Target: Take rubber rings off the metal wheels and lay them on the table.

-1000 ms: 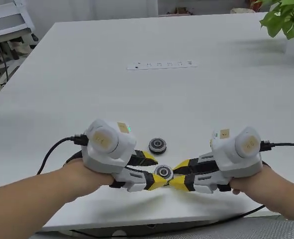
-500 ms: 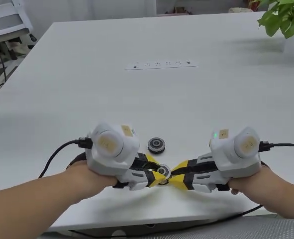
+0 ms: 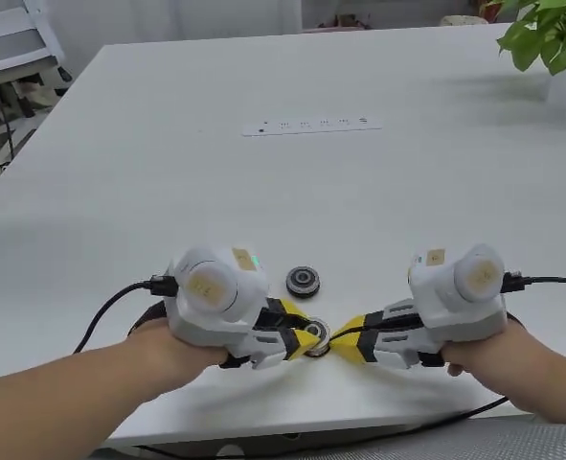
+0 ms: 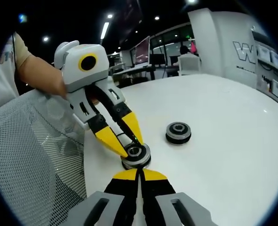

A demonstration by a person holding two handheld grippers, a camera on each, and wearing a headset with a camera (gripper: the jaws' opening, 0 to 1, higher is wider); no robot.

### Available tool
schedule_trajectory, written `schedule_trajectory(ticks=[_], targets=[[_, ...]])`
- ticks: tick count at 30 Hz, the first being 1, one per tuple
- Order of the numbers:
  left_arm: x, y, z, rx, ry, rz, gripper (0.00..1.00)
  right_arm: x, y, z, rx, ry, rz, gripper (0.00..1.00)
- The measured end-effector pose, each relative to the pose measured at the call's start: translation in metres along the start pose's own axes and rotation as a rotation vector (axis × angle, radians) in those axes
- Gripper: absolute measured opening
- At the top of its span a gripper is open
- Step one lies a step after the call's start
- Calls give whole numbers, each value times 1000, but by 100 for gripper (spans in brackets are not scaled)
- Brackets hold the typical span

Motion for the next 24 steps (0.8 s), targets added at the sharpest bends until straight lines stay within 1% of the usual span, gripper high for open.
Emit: schedule_trajectory(ticks=[3, 8, 10, 13, 21, 23, 24], targets=[[0, 0, 0, 6, 9, 6, 14, 0, 0, 0, -4, 22, -5, 0], [0, 1, 0, 14, 7, 6, 14, -1, -1, -2, -7, 114, -28, 0], [0, 1, 0, 16, 6, 6, 13, -1, -2, -2, -6, 154, -48, 0], [0, 1, 0, 20, 5, 8, 13, -1, -5, -2, -10, 192, -60, 0], [0, 2, 0, 27, 2, 13, 13, 0, -6, -3, -15, 237, -87, 0], [0, 2, -1, 27, 5, 19, 13, 3, -8, -6, -33, 270, -120, 0], [0, 2, -1, 28, 7, 20, 13, 5, -9, -7, -30, 306, -145, 0]])
Point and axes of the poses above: the centre of the closed fingertips' face, and the gripper's own axes: y roughly forward along the fingers, z roughly to its left, x roughly out of its top, the point moved 6 cm from there along -y, roughly backward along the fingers, and after that the axes turned 6 degrees about -y, right-handed, at the moved point
